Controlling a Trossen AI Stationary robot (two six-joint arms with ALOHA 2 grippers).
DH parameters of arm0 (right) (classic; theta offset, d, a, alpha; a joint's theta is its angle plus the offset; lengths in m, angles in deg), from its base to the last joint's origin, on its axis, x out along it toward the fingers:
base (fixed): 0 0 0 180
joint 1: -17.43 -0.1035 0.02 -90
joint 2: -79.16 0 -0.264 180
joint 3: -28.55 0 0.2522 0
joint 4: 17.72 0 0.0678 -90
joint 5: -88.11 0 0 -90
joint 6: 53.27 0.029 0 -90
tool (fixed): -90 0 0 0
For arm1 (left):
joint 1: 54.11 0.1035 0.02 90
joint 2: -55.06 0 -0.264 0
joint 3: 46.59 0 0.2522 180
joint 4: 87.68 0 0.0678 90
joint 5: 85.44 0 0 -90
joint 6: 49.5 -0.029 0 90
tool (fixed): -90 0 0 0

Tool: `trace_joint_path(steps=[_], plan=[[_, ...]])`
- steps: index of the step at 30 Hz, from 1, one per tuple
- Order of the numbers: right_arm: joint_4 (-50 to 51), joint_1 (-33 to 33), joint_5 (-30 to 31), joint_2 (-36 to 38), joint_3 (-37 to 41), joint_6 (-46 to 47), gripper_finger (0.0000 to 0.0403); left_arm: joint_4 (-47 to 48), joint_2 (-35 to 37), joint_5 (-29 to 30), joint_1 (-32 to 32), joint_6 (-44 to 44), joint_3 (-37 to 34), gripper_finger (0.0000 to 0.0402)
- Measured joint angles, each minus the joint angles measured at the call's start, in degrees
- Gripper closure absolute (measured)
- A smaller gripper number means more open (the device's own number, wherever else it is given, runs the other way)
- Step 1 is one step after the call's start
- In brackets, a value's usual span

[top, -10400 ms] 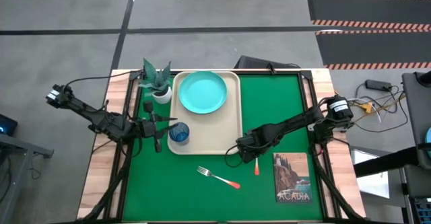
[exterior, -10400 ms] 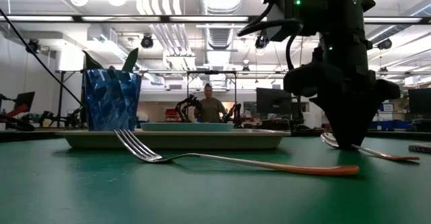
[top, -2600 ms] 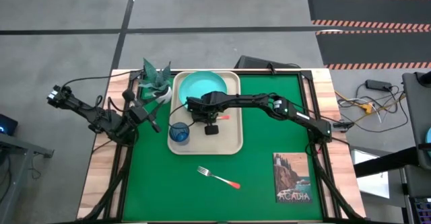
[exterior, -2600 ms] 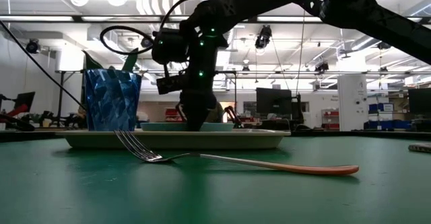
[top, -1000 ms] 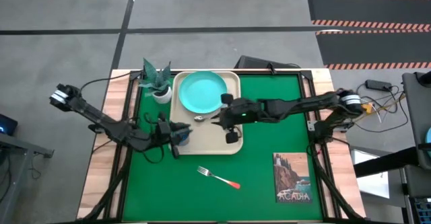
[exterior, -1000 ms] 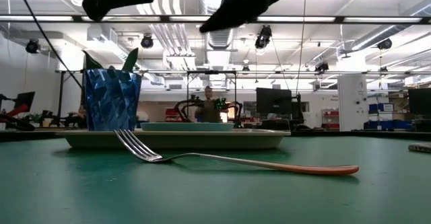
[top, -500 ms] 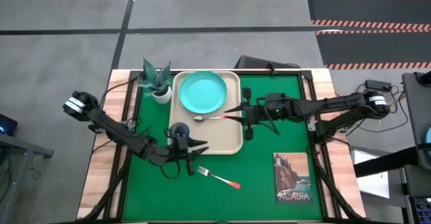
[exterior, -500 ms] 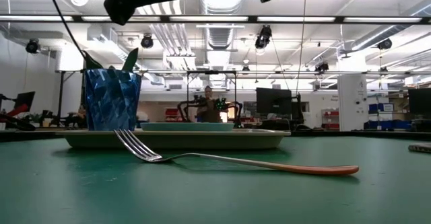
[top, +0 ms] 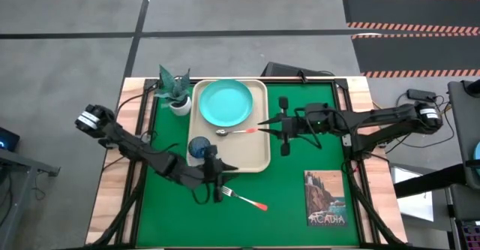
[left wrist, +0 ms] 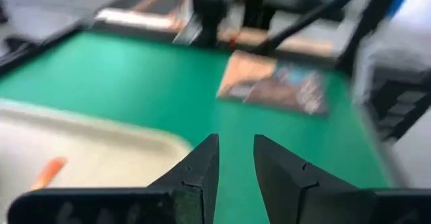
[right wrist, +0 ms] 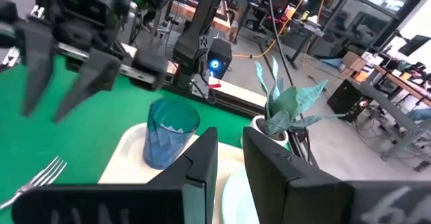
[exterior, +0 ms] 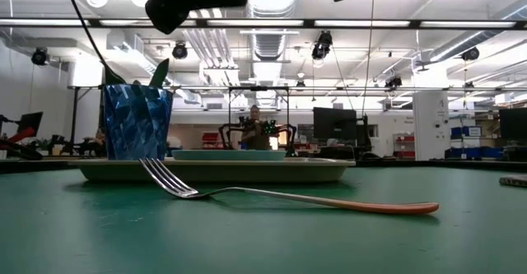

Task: Pick and place plate/cup/fork/spoon on tray
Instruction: Put the orange fork on the serving tray to the left of the orange spoon

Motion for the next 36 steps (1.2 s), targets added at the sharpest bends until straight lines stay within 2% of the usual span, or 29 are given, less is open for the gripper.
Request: trace_joint_path(steps=[2,5,9,13,22,36], plan=[[1.35,0.00,0.00,1.29,0.31,0.33,0.0339,9.16,-0.17,-0.68,1.08,0.97,3.22,0.0322],[3.94,-0.02,-0.01,3.27,0.80,1.59,0.0339,18.50,-1.27,-5.34,2.71,0.68,7.51,0.0322],[5.71,-0.02,-0.08,5.94,1.93,2.30,0.0339,24.60,-3.61,-13.28,5.29,-1.24,11.49,0.0322],[5.53,-0.02,-2.72,7.73,3.94,3.05,0.0339,29.05,-6.48,-17.47,7.33,-4.11,13.07,0.0322],[5.93,-0.02,-3.06,10.08,5.56,6.25,0.0339,29.51,-13.21,-27.87,7.60,-7.05,13.27,0.0322],[5.49,0.00,-3.02,7.92,5.79,6.25,0.0339,25.13,-15.56,-30.71,6.59,-8.85,13.01,0.0322]])
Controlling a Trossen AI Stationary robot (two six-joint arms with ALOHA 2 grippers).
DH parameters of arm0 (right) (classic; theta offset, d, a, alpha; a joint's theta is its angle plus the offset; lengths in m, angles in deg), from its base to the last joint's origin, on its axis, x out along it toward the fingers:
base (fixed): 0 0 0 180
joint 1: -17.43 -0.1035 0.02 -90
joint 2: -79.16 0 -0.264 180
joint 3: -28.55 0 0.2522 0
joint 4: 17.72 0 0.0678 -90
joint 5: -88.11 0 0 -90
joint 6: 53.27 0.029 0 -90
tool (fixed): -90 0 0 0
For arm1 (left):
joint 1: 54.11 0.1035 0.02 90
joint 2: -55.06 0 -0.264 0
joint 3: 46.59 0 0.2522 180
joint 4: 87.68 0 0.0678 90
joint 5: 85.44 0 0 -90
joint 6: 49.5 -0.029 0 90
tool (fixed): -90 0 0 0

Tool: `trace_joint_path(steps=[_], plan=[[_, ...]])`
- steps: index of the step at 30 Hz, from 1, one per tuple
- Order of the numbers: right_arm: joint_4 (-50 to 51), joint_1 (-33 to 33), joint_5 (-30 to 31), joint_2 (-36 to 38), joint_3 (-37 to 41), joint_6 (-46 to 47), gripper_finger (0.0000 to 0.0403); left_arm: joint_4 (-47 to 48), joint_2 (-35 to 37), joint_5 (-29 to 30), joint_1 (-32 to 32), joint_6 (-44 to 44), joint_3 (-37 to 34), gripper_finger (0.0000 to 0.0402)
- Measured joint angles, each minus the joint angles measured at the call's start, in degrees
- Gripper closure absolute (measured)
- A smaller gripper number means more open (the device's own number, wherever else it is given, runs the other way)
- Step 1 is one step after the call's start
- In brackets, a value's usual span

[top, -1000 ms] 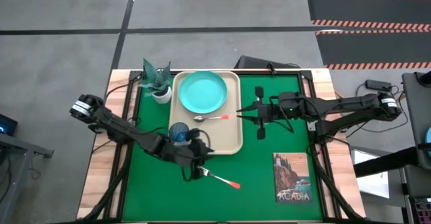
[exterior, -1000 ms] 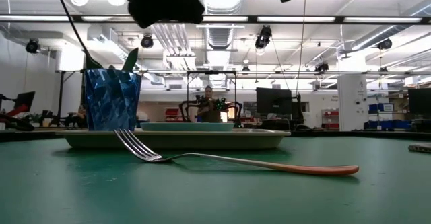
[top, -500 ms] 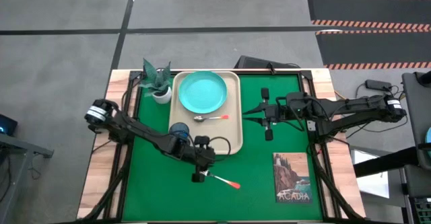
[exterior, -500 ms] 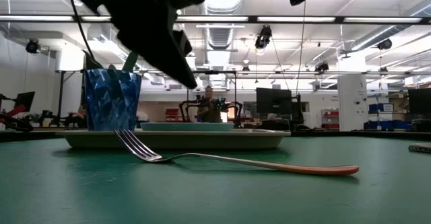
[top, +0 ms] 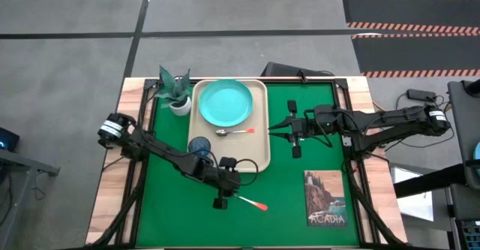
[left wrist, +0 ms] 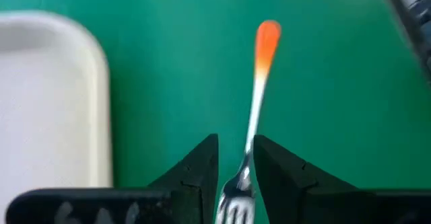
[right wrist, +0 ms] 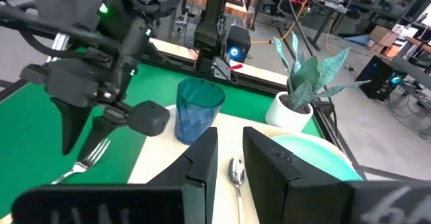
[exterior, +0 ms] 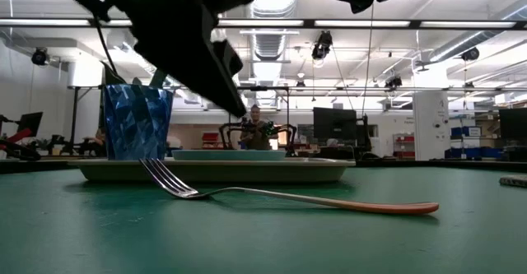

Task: Pick and place plate/cup/fork/spoon on tray
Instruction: Put the orange fork on the serving tray to the left of the orange spoon

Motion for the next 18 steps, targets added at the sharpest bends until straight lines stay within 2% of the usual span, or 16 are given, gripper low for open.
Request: trace_joint_path(steps=[9,13,18], plan=[[0.14,-0.02,-1.62,0.79,0.00,0.13,0.0339,-9.84,-1.40,0.95,-2.13,0.20,0.98,0.0322],[0.23,-0.02,-4.53,0.87,0.00,0.51,0.0339,-9.58,-5.45,4.79,-3.51,0.32,4.19,0.0322],[-0.01,-0.04,-4.66,0.96,0.00,0.71,0.0339,-7.17,-9.80,5.16,-3.62,0.37,9.16,0.0322]])
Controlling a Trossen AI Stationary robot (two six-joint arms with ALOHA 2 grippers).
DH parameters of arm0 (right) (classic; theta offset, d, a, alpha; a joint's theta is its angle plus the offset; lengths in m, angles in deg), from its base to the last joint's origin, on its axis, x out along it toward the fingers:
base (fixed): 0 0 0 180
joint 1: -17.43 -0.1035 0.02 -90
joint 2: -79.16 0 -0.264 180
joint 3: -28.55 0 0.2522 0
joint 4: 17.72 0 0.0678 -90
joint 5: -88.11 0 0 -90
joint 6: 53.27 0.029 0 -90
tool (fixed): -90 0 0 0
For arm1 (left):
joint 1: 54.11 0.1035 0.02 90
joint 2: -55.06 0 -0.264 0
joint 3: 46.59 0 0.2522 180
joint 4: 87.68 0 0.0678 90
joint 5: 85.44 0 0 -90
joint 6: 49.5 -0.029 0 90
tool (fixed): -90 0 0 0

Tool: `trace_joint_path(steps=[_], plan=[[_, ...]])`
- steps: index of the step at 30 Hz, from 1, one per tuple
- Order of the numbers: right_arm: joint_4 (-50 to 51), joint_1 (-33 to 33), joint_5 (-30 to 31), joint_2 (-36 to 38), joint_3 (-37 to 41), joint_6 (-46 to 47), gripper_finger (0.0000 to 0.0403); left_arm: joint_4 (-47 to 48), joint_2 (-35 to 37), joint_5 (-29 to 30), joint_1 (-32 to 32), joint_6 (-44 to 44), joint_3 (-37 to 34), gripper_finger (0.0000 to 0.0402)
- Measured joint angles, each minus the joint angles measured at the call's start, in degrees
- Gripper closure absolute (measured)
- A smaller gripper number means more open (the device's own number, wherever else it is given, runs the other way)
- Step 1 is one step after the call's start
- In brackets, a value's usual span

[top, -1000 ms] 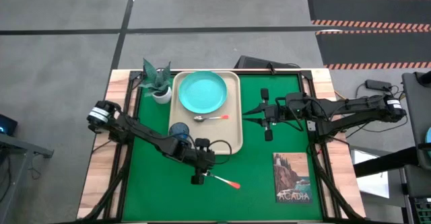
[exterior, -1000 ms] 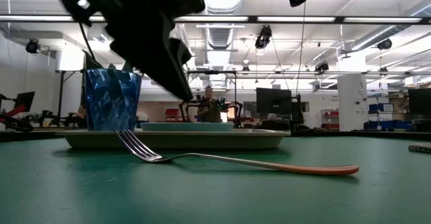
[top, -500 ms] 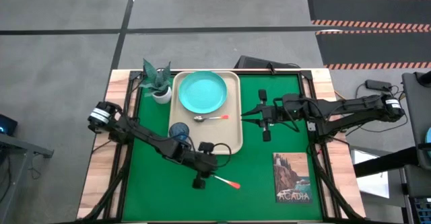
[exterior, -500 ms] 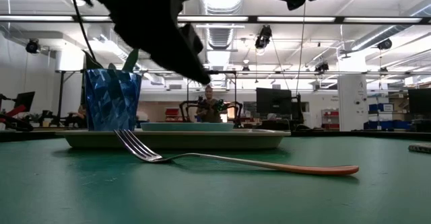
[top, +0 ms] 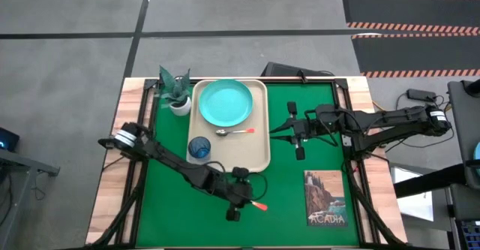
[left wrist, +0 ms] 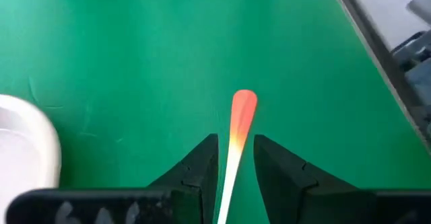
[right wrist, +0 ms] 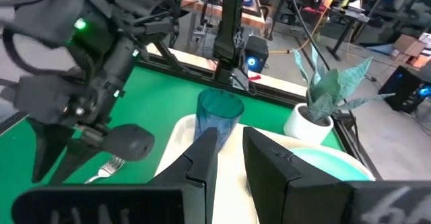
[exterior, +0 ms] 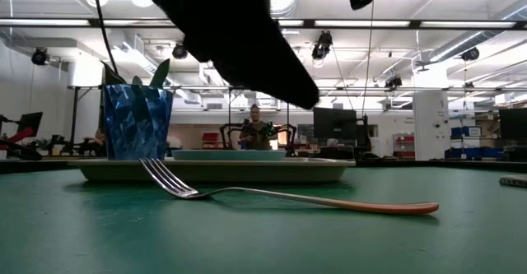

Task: Pick and place plate/cup/fork/spoon on tray
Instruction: Put the orange fork on the serving tray to the left of the orange spoon

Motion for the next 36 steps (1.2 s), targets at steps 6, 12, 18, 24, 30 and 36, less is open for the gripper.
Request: trace_joint_path(steps=[6,12,18,24,30,36], plan=[[0.52,0.00,-0.02,0.00,0.00,0.63,0.0339,5.15,-1.62,-0.79,-0.17,2.06,3.21,0.0322],[0.46,0.00,-0.01,-0.02,0.00,0.57,0.0339,6.15,-1.34,-0.79,-0.11,3.03,2.63,0.0322],[0.44,0.00,0.00,-0.04,0.00,0.61,0.0339,7.09,-1.28,-0.45,0.07,2.97,2.54,0.0322],[0.45,0.00,0.02,-0.06,0.00,0.79,0.0339,6.81,-1.28,-0.29,0.42,2.99,1.15,0.0322],[0.44,0.00,0.02,-0.09,0.00,0.81,0.0339,6.70,-1.26,-3.08,0.39,5.51,-0.81,0.0322],[0.46,0.00,0.15,-0.11,0.02,1.88,0.0339,6.62,-1.21,-3.88,0.39,4.56,-1.13,0.0322]])
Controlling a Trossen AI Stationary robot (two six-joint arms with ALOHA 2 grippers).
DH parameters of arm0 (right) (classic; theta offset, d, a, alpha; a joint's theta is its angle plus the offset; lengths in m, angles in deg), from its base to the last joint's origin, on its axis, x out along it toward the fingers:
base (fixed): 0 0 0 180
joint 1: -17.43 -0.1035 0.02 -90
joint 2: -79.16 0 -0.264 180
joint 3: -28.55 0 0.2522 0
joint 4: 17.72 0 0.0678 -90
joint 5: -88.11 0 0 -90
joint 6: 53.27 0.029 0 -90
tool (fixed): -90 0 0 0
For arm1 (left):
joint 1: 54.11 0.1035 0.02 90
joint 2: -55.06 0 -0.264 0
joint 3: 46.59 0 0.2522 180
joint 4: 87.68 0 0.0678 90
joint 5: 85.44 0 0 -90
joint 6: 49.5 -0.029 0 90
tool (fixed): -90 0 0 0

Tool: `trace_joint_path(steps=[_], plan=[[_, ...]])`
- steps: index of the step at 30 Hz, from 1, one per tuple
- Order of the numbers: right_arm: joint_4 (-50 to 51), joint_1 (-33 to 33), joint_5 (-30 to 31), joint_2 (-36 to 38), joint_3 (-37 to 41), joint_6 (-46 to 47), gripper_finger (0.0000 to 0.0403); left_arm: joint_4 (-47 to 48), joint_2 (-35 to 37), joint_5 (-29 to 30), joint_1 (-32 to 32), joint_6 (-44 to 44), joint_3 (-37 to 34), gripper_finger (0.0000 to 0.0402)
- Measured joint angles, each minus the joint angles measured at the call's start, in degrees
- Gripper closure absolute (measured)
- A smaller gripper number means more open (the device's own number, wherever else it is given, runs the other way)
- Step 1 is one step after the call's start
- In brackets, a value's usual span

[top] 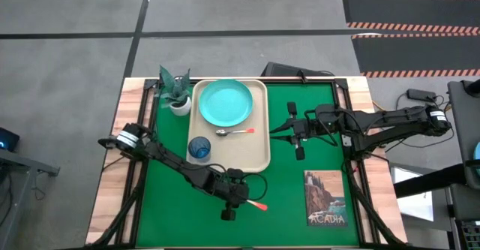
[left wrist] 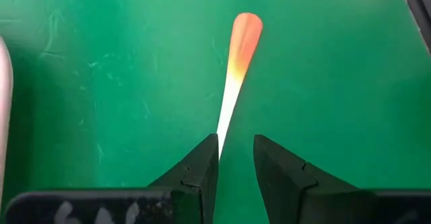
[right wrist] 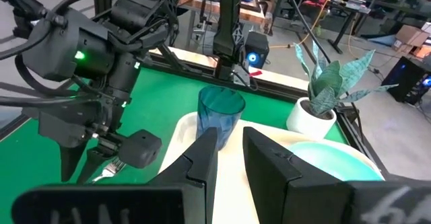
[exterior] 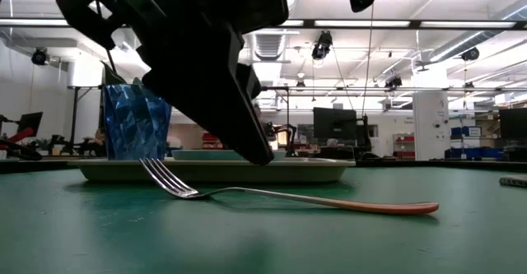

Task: Pick and place plate/cup/fork/spoon on tray
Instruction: Put the orange fork on the serving tray to the left of the orange spoon

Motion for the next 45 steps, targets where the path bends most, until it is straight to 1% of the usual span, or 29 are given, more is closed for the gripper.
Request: trace_joint_path(steps=[4,7,12,17,19,21,36,40,45], plan=[[-0.01,0.00,0.02,0.00,0.13,0.14,0.0339,-0.10,0.00,-1.21,0.02,-1.11,-0.08,0.0320],[-0.02,0.00,0.02,-0.02,0.24,0.11,0.0339,-0.44,0.00,-0.66,0.02,-3.62,-0.64,0.0309],[-0.27,0.00,0.04,-0.02,0.28,-0.02,0.0339,-4.02,-0.02,-0.28,0.22,-6.13,-3.05,0.0275],[-0.41,0.00,0.04,-0.34,0.35,-0.02,0.0339,-4.02,-0.02,-0.36,0.41,-6.37,-3.74,0.0231],[-0.31,0.00,0.04,-0.44,0.35,-0.02,0.0339,-4.17,0.00,-0.35,0.51,-8.35,-3.74,0.0220],[-0.36,0.00,0.06,-0.44,0.35,0.03,0.0339,-4.15,0.00,-0.37,0.68,-9.40,-3.74,0.0218],[-2.23,0.00,0.06,-2.09,0.37,0.60,0.0339,-4.56,-1.68,-1.00,0.76,-9.19,-3.74,0.0245],[-2.26,0.00,0.09,-2.16,0.37,0.48,0.0339,-4.45,-1.68,-1.02,0.76,-9.18,-3.75,0.0265],[-2.19,0.00,0.09,-2.14,0.37,0.46,0.0339,-4.53,-1.68,-1.02,0.76,-9.12,-3.91,0.0302]])
